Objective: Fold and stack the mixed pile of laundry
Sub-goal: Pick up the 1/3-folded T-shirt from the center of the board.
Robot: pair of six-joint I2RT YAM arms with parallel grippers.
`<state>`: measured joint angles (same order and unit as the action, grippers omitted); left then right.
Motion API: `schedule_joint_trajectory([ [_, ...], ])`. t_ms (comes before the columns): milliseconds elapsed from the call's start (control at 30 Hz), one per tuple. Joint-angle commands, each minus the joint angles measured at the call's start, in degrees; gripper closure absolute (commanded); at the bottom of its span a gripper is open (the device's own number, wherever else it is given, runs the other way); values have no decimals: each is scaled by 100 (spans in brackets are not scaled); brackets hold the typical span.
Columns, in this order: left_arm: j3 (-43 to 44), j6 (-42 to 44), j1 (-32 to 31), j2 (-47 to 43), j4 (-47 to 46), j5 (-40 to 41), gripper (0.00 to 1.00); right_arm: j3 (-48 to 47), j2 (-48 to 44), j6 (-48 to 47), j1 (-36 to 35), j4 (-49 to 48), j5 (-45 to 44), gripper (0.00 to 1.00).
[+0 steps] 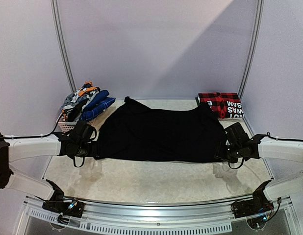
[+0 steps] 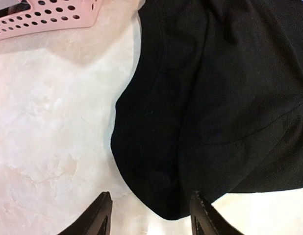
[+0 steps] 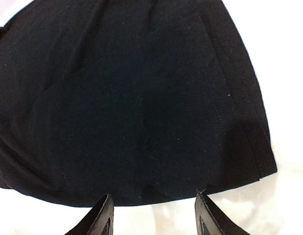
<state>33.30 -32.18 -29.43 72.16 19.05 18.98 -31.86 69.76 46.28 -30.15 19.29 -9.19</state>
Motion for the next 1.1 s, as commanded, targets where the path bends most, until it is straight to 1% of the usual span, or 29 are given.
schedule_joint_trajectory([
  [0, -184, 4, 240, 110, -494, -393, 47, 57, -239, 140, 142, 200, -82, 43],
  [100, -182, 8, 302, 264, -589, -433, 50, 57, -277, 136, 229, 298, -109, 43],
  [200, -183, 49, 340, 379, -695, -512, 56, 65, -303, 151, 297, 414, -150, 43],
  [267, -192, 69, 358, 433, -750, -534, 65, 58, -309, 161, 341, 502, -148, 43],
  [400, -219, 96, 381, 483, -846, -484, 89, 24, -305, 177, 436, 765, -189, 43],
  [467, -197, 120, 385, 495, -859, -421, 98, 26, -320, 208, 518, 911, -184, 43],
  [500, -188, 122, 393, 492, -859, -395, 100, 36, -346, 222, 565, 980, -169, 43],
  [900, 4, 268, 628, 311, -633, -82, 100, 188, -524, 345, 1146, 1701, -75, 47],
  [1067, 48, 340, 707, 282, -630, -28, 100, 212, -545, 197, 1413, 1918, -76, 48],
])
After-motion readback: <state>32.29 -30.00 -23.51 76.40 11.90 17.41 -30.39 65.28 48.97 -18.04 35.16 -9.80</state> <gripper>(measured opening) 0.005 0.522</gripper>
